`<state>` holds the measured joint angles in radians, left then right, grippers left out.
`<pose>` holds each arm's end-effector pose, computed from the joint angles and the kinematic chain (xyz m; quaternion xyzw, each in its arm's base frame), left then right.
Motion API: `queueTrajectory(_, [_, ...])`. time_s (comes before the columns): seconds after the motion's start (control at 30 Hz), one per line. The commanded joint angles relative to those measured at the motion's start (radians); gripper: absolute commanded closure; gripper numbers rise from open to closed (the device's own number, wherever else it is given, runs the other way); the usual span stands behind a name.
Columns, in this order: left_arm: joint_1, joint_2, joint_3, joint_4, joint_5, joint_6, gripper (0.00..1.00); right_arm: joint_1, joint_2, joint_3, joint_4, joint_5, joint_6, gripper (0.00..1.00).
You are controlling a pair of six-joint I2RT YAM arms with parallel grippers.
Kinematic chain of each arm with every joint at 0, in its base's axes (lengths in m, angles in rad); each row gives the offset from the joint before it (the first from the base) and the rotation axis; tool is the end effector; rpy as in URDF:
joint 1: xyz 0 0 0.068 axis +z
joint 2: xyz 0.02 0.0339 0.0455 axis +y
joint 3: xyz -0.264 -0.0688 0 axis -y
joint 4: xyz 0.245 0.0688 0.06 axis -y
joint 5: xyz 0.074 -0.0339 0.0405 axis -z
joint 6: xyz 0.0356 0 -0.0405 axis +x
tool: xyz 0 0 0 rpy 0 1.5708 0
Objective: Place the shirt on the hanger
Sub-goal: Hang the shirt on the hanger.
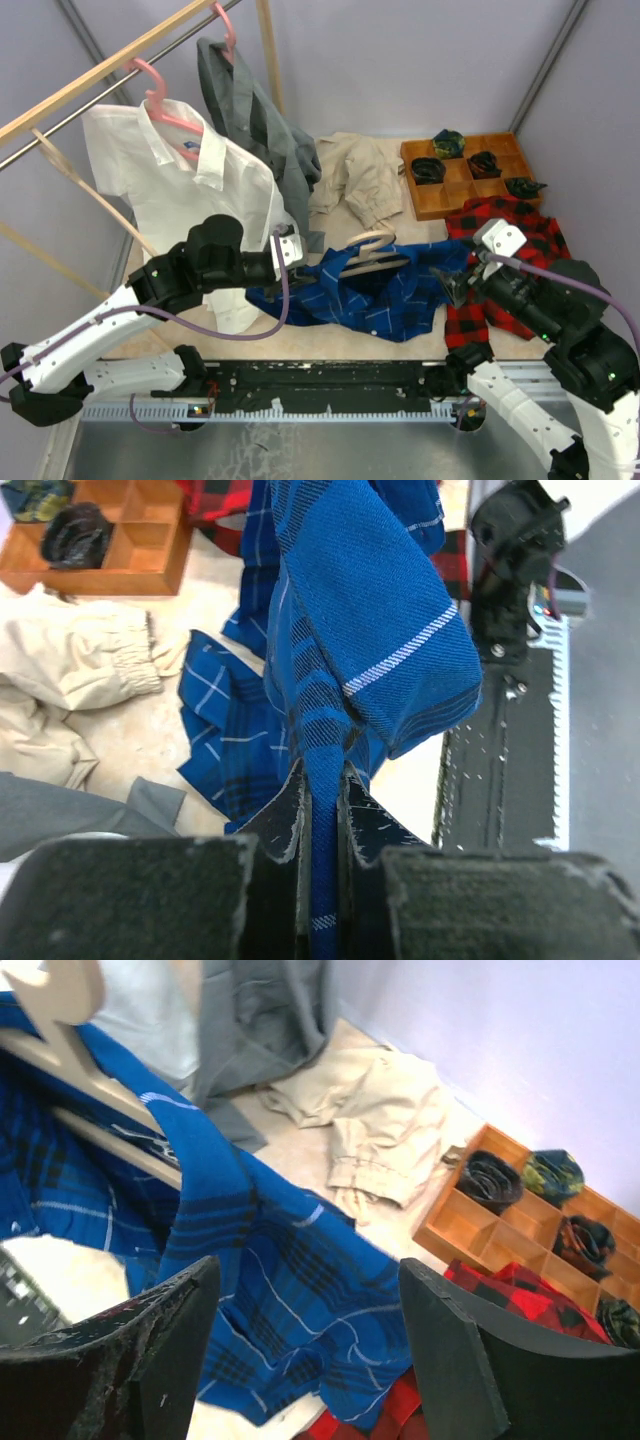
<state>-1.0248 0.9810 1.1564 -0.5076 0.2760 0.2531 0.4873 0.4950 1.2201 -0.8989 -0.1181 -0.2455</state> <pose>0.0988 -0.1813 0.3994 0.5451 0.5998 -0.3202 0.4905 0.0325 0.0220 0.4274 -0.3093 0.7001 0.1223 0.6318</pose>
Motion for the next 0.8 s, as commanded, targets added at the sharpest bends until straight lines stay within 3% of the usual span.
queueTrajectory(0.0, [0.003,-0.032,0.021,-0.084,0.145,0.079,1.0,-0.007,-0.003,0.107,-0.179,-0.193,-0.107,0.27])
queueTrajectory(0.27, [0.003,-0.027,0.044,-0.167,0.218,0.114,1.0,-0.006,0.01,0.117,-0.35,-0.371,-0.202,0.27])
queueTrajectory(0.77, [0.003,0.031,0.09,-0.195,0.344,0.147,1.0,-0.006,0.009,-0.069,-0.318,-0.475,-0.286,0.3])
